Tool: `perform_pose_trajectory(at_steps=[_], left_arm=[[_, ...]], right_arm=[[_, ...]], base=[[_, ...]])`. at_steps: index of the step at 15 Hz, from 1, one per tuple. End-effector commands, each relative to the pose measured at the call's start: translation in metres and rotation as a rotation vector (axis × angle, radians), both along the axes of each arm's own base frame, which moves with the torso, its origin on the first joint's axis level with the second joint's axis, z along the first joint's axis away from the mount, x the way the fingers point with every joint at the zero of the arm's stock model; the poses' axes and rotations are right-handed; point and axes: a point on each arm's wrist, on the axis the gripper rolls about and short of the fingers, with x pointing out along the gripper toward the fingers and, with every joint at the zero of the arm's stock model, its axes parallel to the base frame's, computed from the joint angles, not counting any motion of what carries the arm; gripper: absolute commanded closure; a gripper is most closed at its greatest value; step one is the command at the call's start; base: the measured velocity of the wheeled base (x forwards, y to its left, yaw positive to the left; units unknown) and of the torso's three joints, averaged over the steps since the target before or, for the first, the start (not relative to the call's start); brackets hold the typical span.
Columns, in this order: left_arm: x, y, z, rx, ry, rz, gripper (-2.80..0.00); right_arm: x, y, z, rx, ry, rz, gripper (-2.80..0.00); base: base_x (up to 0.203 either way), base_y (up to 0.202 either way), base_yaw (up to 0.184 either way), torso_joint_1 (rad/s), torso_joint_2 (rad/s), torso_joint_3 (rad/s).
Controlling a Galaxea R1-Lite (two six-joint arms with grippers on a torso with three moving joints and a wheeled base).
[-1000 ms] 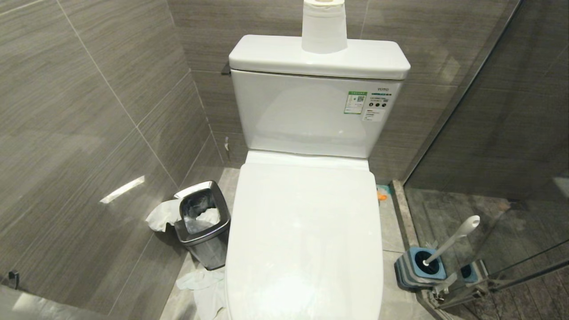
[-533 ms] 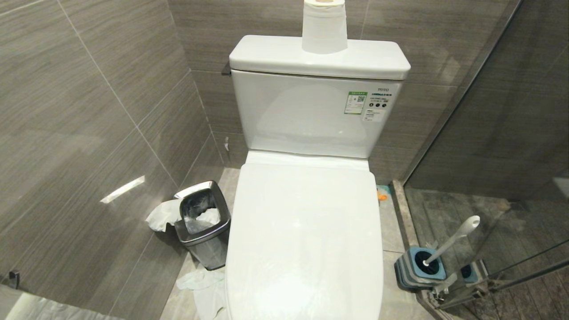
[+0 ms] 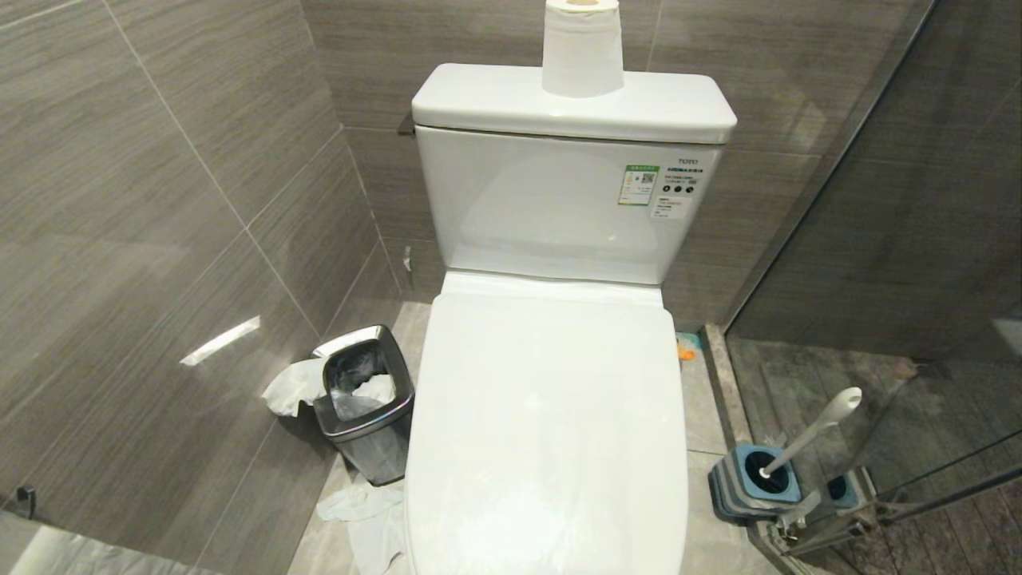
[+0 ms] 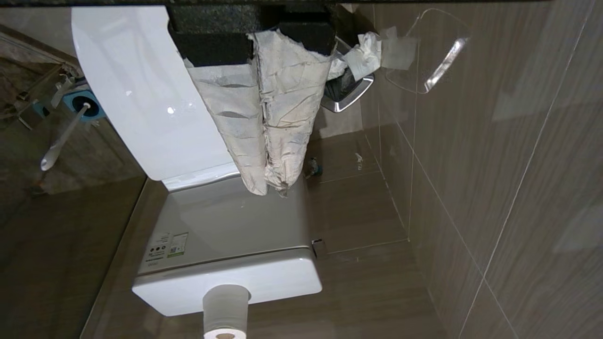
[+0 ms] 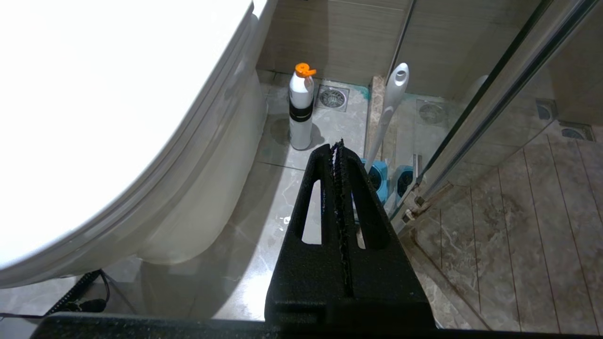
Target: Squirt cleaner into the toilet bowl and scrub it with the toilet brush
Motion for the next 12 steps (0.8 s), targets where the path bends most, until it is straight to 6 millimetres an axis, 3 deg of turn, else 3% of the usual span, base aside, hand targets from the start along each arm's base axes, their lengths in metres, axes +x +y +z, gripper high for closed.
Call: perform_pose_trajectory(at_steps=[1,5,12], left_arm=[[-0.023,0.000,-0.015,0.001,-0.031,0.000,0.00],[-0.040,0.000,-0.043,-0.003,-0.062,0.019,0.00],[-0.060,-0.007,-0.112,-0.007,-0.060,0.115,0.00]], right_arm=[[0.000,0.000,0.000,0.000,0.002,0.000,0.00],[0.000,0.000,0.000,0.000,0.001,0.000,0.00],[0.000,0.000,0.000,0.000,0.001,0.000,0.00]], base=[[0.000,0.000,0.000,0.000,0.00,0.000],[0.000,0.000,0.000,0.000,0.00,0.000],[0.000,0.000,0.000,0.000,0.00,0.000]])
